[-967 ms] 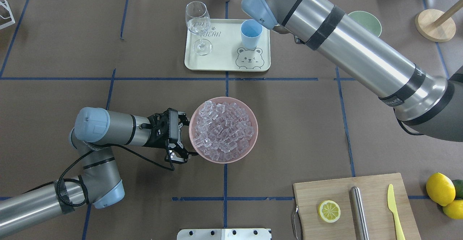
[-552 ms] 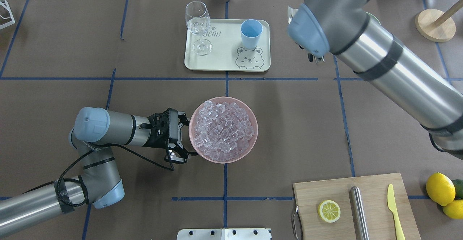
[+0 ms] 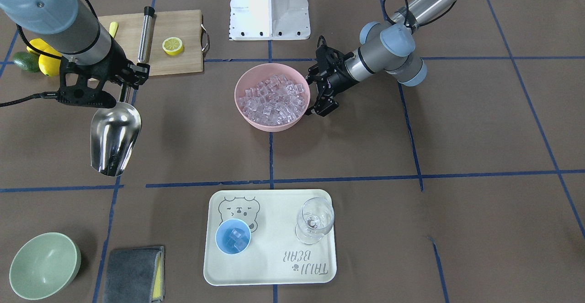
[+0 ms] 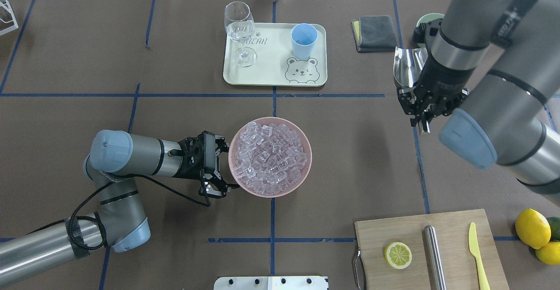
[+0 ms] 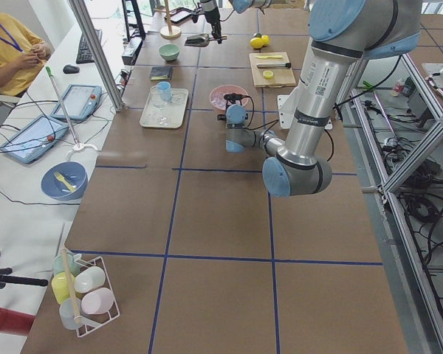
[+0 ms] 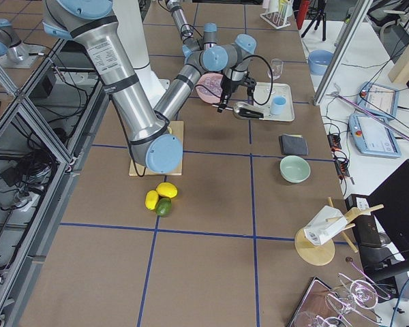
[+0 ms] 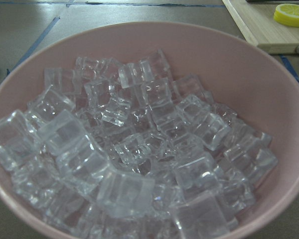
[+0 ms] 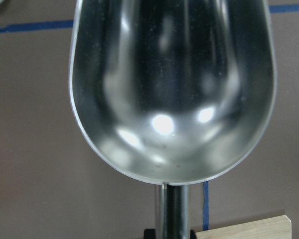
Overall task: Put ice in cup with scoop
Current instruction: 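Carry the empty scoop back and lower it onto the table with the right gripper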
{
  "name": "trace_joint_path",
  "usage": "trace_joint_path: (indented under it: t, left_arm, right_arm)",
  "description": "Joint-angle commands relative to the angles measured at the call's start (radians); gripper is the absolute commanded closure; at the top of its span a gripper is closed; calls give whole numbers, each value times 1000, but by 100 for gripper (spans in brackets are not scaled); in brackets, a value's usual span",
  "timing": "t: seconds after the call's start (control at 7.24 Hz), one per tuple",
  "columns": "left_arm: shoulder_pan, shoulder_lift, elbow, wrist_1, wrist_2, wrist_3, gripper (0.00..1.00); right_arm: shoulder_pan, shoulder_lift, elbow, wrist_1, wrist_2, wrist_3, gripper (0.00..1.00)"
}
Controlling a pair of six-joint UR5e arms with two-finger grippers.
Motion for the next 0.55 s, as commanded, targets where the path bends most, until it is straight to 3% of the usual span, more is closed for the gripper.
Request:
trace_joint_path:
  t: [0.0,0.14,0.41]
  left_arm:
    - [1,-2,-1,-2,0,0,0]
    - [1,0,1,-2,0,0,0]
    - [2,0,1,0,0,0,0]
  right_arm:
    - [-53,-250,26,325,-43,84,100]
    - [-71,-345,26,446,-57,106,100]
    - [-163,-435,6,540,-127,147,100]
